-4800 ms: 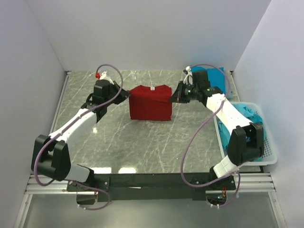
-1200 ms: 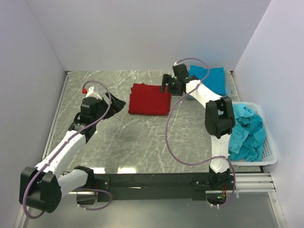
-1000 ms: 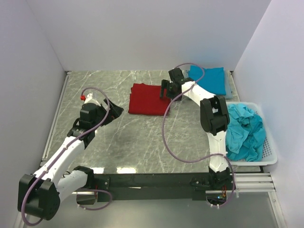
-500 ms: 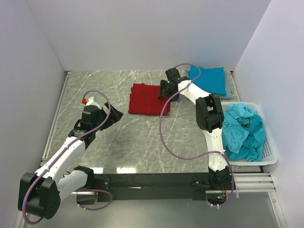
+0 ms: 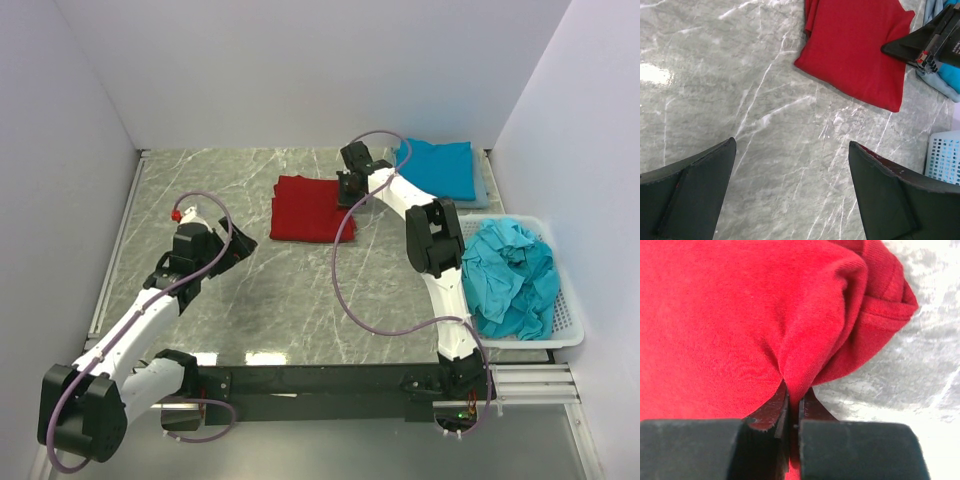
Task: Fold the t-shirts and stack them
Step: Neatly place the folded tshirt to the corner
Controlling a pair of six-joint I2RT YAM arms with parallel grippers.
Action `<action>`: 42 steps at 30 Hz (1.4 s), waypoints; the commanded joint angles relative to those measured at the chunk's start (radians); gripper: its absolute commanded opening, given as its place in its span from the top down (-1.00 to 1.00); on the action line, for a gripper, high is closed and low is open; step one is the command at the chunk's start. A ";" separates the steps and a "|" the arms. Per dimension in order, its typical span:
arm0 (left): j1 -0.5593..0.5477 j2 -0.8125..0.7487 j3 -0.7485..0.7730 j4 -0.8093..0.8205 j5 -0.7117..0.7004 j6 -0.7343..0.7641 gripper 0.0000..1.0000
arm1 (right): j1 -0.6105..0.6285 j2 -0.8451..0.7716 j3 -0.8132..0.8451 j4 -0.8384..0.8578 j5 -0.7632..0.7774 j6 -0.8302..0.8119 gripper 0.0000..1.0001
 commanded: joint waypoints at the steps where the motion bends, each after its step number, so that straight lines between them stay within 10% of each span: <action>1: 0.005 -0.043 0.032 -0.014 -0.020 0.020 -0.99 | 0.011 -0.046 0.040 0.025 0.032 -0.147 1.00; 27: 0.005 -0.256 0.056 -0.199 -0.300 -0.046 -0.99 | -0.046 -0.168 0.115 0.141 0.628 -0.624 1.00; 42: 0.005 -0.236 0.073 -0.209 -0.328 -0.046 -0.99 | -0.108 -0.213 0.156 0.206 0.638 -0.753 1.00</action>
